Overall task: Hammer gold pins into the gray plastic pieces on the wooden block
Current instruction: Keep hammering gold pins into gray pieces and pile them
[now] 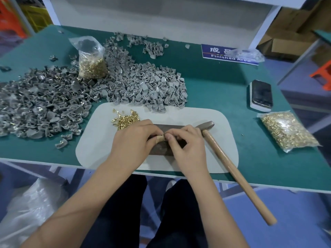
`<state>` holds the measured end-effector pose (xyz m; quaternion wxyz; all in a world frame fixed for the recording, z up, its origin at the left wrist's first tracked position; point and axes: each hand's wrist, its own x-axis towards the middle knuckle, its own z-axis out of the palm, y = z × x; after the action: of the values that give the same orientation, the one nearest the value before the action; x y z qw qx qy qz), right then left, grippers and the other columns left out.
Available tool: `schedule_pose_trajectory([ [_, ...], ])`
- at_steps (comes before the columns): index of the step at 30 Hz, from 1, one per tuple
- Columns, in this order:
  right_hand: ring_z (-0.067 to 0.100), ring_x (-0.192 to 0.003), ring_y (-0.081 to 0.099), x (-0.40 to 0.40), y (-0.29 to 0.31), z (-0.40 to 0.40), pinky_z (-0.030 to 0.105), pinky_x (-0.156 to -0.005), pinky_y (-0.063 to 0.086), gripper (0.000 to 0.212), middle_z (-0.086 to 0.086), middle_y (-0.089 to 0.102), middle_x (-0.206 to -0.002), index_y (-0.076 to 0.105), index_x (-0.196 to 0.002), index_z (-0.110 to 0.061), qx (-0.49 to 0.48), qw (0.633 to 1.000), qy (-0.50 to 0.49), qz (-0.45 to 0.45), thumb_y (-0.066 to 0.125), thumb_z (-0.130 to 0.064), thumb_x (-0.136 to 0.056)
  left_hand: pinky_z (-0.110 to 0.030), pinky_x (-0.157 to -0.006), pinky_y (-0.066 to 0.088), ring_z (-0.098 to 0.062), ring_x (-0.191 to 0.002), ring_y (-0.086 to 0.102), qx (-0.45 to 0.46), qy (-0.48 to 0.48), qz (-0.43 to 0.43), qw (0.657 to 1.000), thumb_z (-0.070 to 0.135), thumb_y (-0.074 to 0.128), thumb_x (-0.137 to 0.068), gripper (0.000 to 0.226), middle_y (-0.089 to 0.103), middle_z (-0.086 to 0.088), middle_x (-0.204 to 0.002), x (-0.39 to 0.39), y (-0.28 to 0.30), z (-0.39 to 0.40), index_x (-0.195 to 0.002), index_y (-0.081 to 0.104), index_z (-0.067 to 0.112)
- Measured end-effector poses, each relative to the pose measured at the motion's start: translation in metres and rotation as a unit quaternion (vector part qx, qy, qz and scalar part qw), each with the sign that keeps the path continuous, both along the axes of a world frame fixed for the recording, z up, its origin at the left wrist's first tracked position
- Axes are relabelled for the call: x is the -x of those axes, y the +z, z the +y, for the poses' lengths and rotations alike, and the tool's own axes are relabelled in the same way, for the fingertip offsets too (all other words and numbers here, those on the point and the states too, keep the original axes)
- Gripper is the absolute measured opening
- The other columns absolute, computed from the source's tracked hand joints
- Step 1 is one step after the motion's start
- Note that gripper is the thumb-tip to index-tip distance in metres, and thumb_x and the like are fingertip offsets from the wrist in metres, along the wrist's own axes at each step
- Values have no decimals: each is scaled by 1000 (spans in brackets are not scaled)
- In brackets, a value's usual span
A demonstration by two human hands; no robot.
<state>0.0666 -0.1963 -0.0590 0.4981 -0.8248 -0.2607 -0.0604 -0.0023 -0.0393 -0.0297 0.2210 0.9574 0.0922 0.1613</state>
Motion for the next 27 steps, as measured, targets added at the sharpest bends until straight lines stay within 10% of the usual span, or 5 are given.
schedule_pose_trajectory([
  [27,21,-93,54,11,-9,7,23,-84,42,15,-6,58,-81,79,-93,-30,-55,998,-43,-2,76,-16,-90,-28,-64,44,-6,-83,56,39,-17,9,999,47,68,-89,11,57,15,-85,-4,-3,8,-98,71,42],
])
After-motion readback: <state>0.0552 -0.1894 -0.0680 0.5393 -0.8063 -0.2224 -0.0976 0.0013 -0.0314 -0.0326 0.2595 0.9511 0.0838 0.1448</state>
